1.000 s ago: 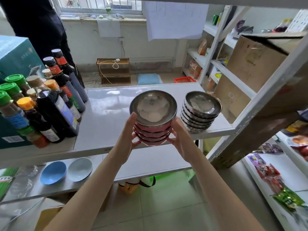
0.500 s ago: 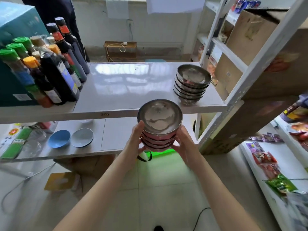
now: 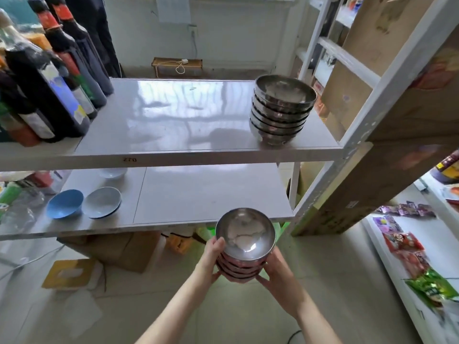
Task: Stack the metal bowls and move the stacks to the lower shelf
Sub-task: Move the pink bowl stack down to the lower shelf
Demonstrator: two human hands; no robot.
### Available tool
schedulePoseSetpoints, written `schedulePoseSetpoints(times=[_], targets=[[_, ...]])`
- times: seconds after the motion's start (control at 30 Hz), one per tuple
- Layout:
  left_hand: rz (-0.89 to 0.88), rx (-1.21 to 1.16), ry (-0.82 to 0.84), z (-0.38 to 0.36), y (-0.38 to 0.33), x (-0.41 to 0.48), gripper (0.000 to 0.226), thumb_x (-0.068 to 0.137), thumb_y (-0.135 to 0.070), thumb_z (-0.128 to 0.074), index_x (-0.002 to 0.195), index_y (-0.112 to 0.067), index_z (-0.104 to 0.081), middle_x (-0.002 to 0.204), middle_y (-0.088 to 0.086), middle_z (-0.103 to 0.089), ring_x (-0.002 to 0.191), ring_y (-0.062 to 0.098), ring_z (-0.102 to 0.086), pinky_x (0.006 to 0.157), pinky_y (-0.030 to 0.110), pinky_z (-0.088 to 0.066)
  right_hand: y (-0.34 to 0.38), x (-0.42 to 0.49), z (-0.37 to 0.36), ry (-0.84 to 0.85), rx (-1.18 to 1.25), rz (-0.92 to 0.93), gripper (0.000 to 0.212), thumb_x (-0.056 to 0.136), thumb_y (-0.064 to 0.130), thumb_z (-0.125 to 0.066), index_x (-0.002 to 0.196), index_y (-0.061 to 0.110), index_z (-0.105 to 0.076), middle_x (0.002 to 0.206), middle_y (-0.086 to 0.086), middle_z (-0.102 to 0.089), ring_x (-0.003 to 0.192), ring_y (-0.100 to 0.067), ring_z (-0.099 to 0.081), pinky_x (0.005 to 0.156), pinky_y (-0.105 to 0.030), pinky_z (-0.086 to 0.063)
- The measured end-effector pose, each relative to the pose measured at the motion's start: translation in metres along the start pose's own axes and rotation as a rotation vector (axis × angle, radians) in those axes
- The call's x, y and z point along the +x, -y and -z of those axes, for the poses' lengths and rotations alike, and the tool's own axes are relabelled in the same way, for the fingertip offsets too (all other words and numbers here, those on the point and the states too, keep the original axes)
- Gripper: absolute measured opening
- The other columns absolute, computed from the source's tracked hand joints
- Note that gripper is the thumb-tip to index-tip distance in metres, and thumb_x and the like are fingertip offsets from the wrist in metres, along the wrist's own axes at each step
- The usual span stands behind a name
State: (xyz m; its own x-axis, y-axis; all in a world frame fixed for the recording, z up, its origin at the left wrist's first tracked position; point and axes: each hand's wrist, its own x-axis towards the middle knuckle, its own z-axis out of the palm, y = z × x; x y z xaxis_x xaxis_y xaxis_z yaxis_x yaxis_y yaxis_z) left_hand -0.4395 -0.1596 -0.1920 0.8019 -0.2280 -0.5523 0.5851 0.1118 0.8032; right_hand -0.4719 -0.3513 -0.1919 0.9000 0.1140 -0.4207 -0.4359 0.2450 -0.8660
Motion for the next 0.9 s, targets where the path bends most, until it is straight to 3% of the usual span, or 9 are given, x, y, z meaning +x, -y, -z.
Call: schedulePoseSetpoints(times=[0.1, 0.2, 0.3, 0.43, 0.57, 0.67, 0.77, 0.9], targets=[[0.009, -0.041, 0.027, 0.0, 0.029, 0.04, 0.109, 0.046, -0.087, -0.064, 0.141, -0.04, -0.04, 0.142, -0.014, -0.047, 0.132, 0.008, -0.041, 0.112, 0.042, -0.033, -0.025, 0.03, 0.026, 0.003, -0.002, -0.014, 0.052, 0.082, 0.034, -0.065, 0.132, 0.035, -0.049, 0.141, 0.0, -0.051, 0.136, -0.021, -0.043, 0.11, -0.05, -0.033], [0.036, -0.076, 0.03, 0.006, 0.051, 0.09, 0.101, 0.049, -0.085, -0.067, 0.139, -0.046, -0.042, 0.141, -0.016, -0.049, 0.13, 0.004, -0.043, 0.112, 0.042, -0.033, -0.042, 0.068, 0.045, 0.022, 0.044, -0.033, 0.076, 0.062, 0.049, -0.078, 0.131, 0.038, -0.049, 0.137, 0.009, -0.057, 0.134, -0.012, -0.044, 0.108, -0.045, -0.036], [0.062, -0.103, 0.052, 0.02, 0.06, 0.145, 0.077, 0.055, -0.081, -0.069, 0.126, -0.055, -0.052, 0.139, -0.024, -0.05, 0.127, -0.002, -0.043, 0.11, 0.038, -0.036, -0.055, 0.116, 0.057, 0.017, 0.068, -0.025, 0.09, 0.048, 0.059, -0.086, 0.128, 0.041, -0.05, 0.133, 0.015, -0.06, 0.13, -0.008, -0.049, 0.105, -0.041, -0.037], [0.047, -0.153, -0.013, 0.037, 0.06, 0.217, 0.075, 0.039, -0.081, -0.076, 0.107, -0.054, -0.062, 0.116, -0.027, -0.062, 0.108, -0.007, -0.053, 0.092, 0.031, -0.042, -0.063, 0.184, 0.068, 0.054, 0.08, 0.026, 0.086, 0.058, 0.057, -0.081, 0.134, 0.038, -0.046, 0.132, 0.017, -0.061, 0.129, -0.007, -0.05, 0.108, -0.037, -0.035], [-0.067, -0.15, -0.017, 0.05, 0.055, 0.276, 0.07, 0.031, -0.081, -0.077, 0.096, -0.055, -0.067, 0.105, -0.033, -0.063, 0.098, -0.012, -0.056, 0.076, 0.026, -0.045, -0.061, 0.243, 0.078, 0.103, 0.059, 0.104, 0.084, 0.066, 0.053, -0.08, 0.137, 0.028, -0.044, 0.139, 0.005, -0.056, 0.13, -0.011, -0.05, 0.102, -0.033, -0.039], [-0.117, -0.151, 0.01, 0.054, 0.049, 0.311, 0.059, 0.038, -0.083, -0.074, 0.093, -0.061, -0.066, 0.107, -0.036, -0.064, 0.104, -0.015, -0.054, 0.079, 0.024, -0.044, -0.062, 0.283, 0.085, 0.117, 0.038, 0.156, 0.071, 0.077, 0.042, -0.071, 0.138, 0.019, -0.042, 0.139, -0.001, -0.056, 0.129, -0.015, -0.051, 0.098, -0.031, -0.043], [-0.155, -0.118, 0.036, 0.058, 0.051, 0.337, 0.052, 0.053, -0.082, -0.069, 0.102, -0.063, -0.063, 0.116, -0.037, -0.06, 0.112, -0.014, -0.052, 0.085, 0.022, -0.041, -0.068, 0.314, 0.092, 0.135, 0.045, 0.189, 0.054, 0.085, 0.031, -0.057, 0.135, 0.016, -0.043, 0.135, -0.002, -0.059, 0.127, -0.014, -0.052, 0.096, -0.028, -0.042], [-0.209, -0.074, 0.046, 0.063, 0.053, 0.368, 0.054, 0.058, -0.083, -0.064, 0.107, -0.063, -0.06, 0.119, -0.038, -0.059, 0.115, -0.015, -0.05, 0.086, 0.024, -0.04, -0.072, 0.345, 0.098, 0.133, 0.043, 0.222, 0.058, 0.082, 0.029, -0.059, 0.134, 0.01, -0.041, 0.133, -0.005, -0.059, 0.125, -0.015, -0.053, 0.096, -0.029, -0.041]])
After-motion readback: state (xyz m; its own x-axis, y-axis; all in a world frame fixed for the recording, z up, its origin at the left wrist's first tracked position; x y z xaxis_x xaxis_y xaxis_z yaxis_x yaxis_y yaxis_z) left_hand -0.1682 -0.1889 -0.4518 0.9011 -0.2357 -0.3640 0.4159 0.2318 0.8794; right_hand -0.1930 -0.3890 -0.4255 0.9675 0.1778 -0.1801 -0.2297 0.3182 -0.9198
